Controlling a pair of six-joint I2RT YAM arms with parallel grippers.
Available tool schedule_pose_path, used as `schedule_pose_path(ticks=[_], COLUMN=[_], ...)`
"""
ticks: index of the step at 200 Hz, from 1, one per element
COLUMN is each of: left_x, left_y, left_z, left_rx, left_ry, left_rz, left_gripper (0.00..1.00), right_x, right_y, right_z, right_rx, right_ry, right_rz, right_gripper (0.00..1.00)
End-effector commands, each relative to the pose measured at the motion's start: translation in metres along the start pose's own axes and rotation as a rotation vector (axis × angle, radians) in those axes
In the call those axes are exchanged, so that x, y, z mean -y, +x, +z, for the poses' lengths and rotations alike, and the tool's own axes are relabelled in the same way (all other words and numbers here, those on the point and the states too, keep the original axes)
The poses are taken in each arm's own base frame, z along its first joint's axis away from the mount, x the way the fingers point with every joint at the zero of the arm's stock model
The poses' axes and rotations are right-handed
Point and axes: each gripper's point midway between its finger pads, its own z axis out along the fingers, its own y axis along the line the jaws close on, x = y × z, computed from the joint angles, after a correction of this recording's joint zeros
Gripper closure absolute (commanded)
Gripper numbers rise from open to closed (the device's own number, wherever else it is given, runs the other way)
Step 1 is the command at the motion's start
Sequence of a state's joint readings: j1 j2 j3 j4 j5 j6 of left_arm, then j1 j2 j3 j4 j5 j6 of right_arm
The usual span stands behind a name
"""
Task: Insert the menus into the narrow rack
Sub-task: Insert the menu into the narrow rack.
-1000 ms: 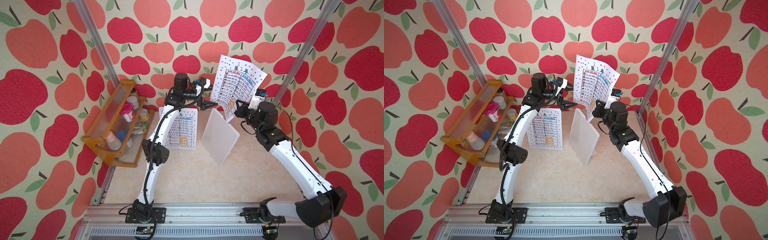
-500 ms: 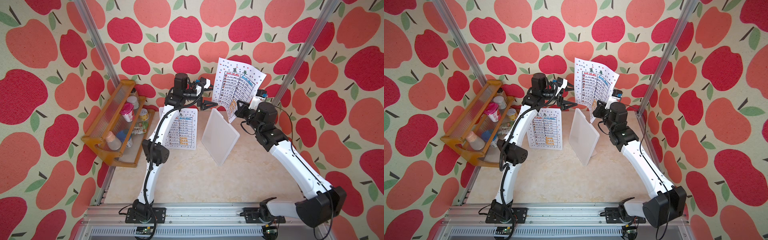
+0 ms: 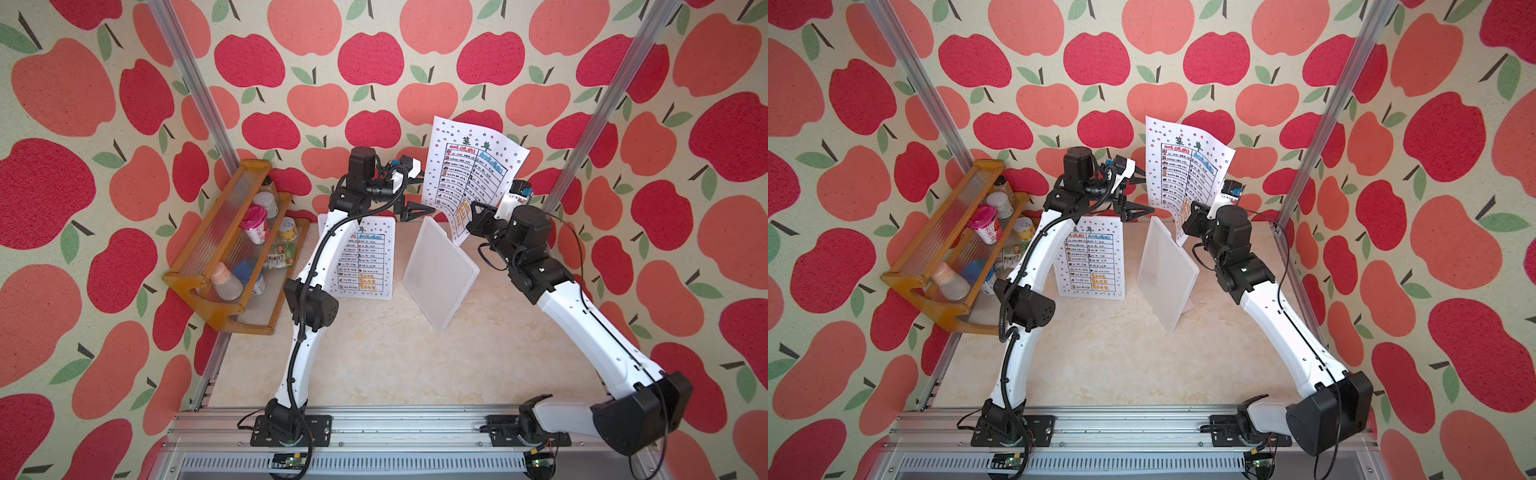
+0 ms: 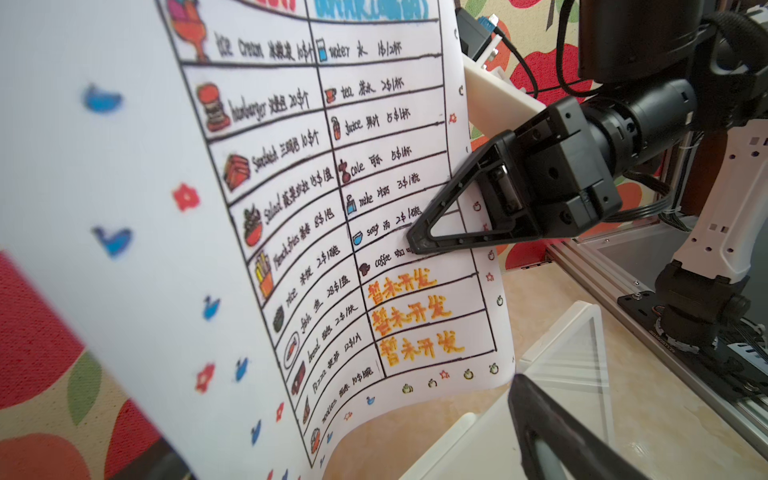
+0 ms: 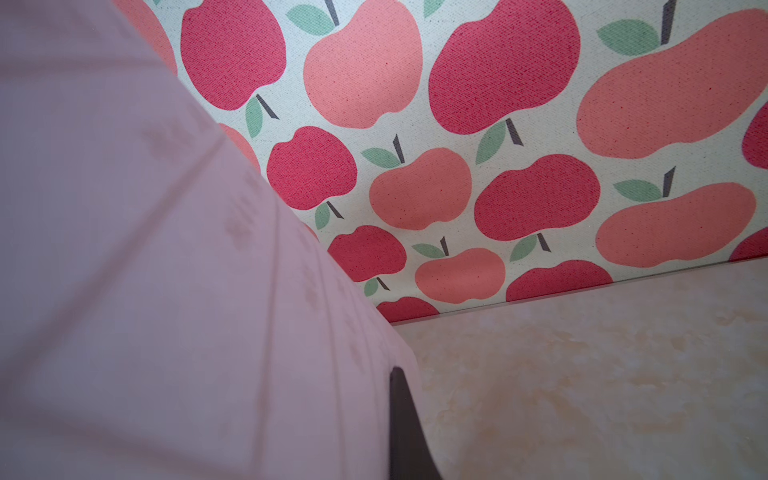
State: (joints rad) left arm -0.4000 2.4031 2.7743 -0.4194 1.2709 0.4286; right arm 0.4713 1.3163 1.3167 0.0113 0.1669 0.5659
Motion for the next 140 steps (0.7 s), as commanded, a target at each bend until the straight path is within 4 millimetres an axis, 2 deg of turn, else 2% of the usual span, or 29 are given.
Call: schedule_pose_path(ticks=[1, 103, 140], left_x=[0.0053, 0.0066, 0.0069], left_y=[-0.0187, -0.0210, -0.0203], left_z=[-0.0085, -0.0131, -0.0152], left_rx=[0.010, 0.006, 0.002], left_ry=[0.004, 0.004, 0.004], left_rz=[0.047, 0.047, 0.045], left_gripper=[0.01, 0.01, 0.01], right_x=[-0.0049, -0.0100, -0.0115], right_y=[-0.0114, -0.0161, -0.0112], right_z=[-0.0090, -0.0058, -0.0013], right_rx=[0.035, 0.040, 0.029], right_ry=[-0.003, -0.015, -0.019], right_rz=[0.031, 0.047, 0.054], right_gripper=[1.00, 1.00, 1.00])
